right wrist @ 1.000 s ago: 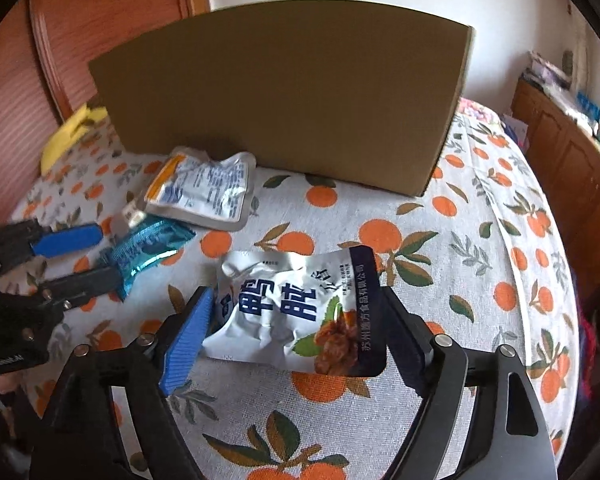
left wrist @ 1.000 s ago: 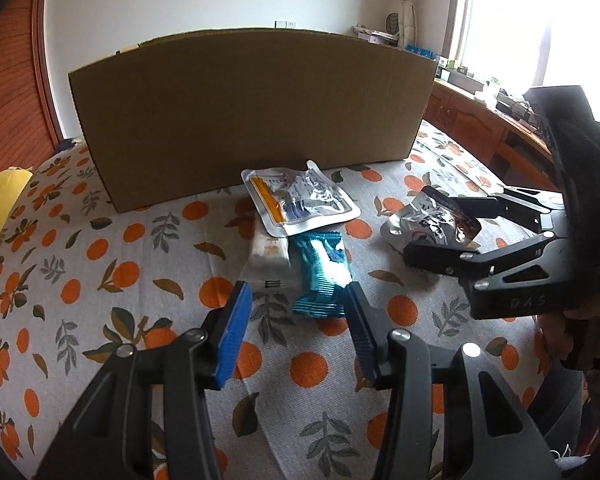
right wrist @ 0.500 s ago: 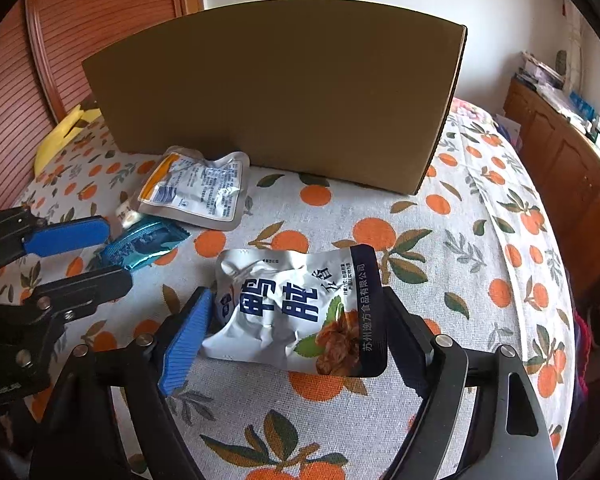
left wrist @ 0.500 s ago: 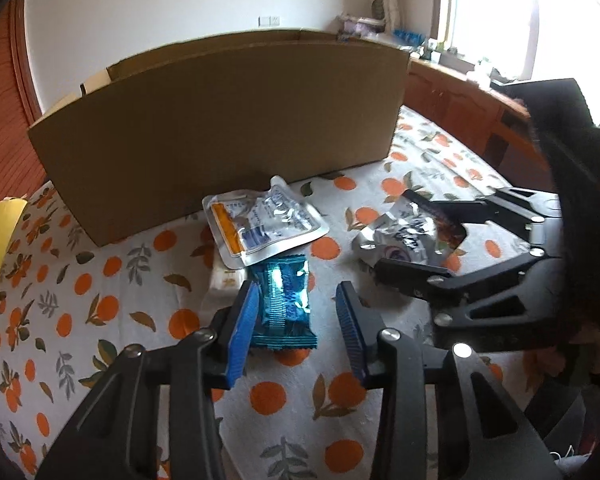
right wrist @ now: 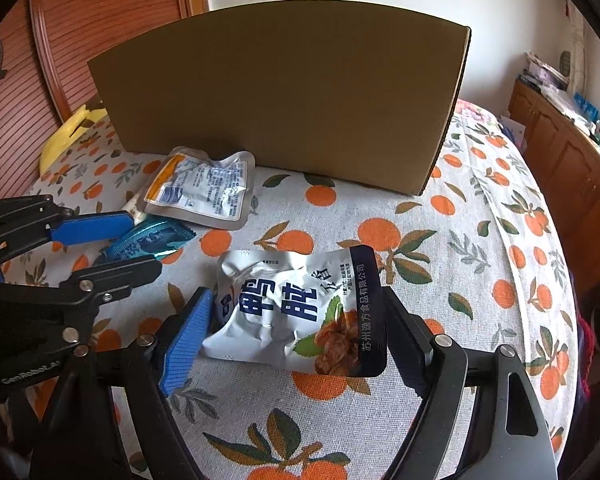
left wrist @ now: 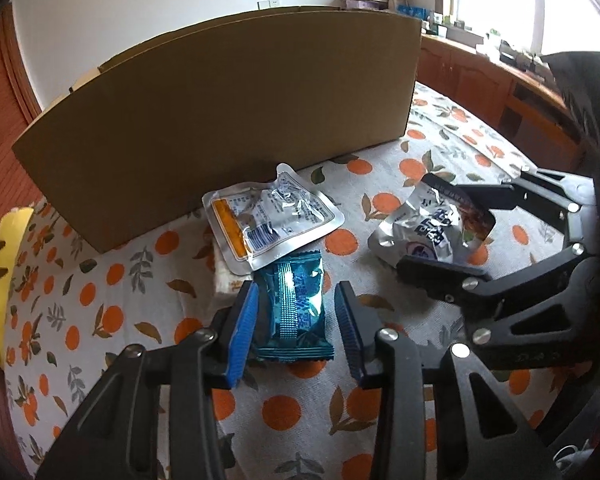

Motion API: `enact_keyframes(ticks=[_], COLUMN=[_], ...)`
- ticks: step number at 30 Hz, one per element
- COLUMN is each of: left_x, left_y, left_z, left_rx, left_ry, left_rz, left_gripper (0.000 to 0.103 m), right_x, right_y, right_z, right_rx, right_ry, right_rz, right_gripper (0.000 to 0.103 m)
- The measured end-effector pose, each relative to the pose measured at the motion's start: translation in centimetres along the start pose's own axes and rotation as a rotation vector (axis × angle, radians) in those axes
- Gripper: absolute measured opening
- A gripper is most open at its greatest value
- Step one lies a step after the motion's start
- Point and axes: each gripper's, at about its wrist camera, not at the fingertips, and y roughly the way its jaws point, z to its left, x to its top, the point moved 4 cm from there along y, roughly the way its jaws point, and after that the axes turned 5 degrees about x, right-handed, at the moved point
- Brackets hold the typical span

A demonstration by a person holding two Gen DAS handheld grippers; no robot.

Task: Organize snacks
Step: 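Close the left tool on the teal packet while the right tool holds the white pouch, then lift both held packets and carry them over the cardboard box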

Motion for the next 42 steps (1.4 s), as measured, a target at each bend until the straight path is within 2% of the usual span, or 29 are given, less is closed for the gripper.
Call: enact_keyframes(ticks=[3, 6, 13, 22, 28, 42], left_x=[0.0, -0.1, -0.8, -1.4, -1.6, -2.8], left_y=[0.2, 0.4, -0.4, -2.8, -4.1, -5.8], left_z=[-0.1, -0.2, -0.2, 1.1, 2.3, 3.7], left_rx=[-0.012, -0.018, -0.019, -0.045, -0.035, -0.041], left_ry=[-0.002, 0.005, 0.024, -0.042, -0.074, -0.12], left_rz=[0.007, 0.018, 0.01, -0.043, -0.074, -0.101], left_gripper=[0.038, 0.027, 0.022, 0.021, 0.021, 0.021], right_x=[0.0, 0.0, 0.0, 0.0, 0.0, 0.1], right_y=[-0.1, -0.1, -0.2, -0.3, -0.4, 0.5], right_z=[-0.1, -0.1, -0.2, -0.3, -0.4, 0.5], right_rx=[0.003, 0.002, 0.008, 0.005, 0.003, -0.035], right_ry=[0.002, 0.001, 0.006, 0.003, 0.001, -0.042], right_rz=[-0.001, -0.001, -0.003, -0.001, 0.0, 0.034], right_gripper=[0.082, 0.082, 0.082, 0.082, 0.082, 0.086])
